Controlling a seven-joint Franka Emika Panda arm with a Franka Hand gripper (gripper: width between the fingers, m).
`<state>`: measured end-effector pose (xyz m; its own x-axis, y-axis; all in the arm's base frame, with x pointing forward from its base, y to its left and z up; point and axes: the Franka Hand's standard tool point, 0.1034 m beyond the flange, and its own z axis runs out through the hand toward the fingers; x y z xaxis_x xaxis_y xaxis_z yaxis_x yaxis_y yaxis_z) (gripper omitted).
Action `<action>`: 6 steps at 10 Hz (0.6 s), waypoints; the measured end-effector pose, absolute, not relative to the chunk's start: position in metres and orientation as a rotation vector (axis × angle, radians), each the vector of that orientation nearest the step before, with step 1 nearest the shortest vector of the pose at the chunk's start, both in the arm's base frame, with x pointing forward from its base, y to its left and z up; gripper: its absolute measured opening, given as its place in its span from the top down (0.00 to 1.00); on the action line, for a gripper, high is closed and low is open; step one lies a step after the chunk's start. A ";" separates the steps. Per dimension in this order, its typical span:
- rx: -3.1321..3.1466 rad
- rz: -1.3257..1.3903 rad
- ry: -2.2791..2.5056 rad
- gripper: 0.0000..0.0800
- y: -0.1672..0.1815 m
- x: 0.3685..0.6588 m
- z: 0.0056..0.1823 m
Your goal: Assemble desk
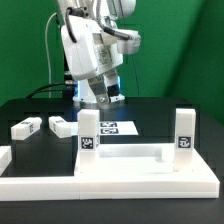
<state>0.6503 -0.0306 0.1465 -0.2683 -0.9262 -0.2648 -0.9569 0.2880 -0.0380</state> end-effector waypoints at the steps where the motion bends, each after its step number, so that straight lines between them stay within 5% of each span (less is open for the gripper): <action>1: -1.735 0.189 2.321 0.19 -0.030 0.650 0.146; 4: -1.744 0.189 2.317 0.19 -0.025 0.649 0.144; 6: -1.795 0.239 2.313 0.19 0.012 0.620 0.129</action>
Offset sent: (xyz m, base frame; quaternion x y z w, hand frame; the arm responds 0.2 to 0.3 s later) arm 0.0000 0.0000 0.0000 0.0000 0.0000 0.0000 1.0000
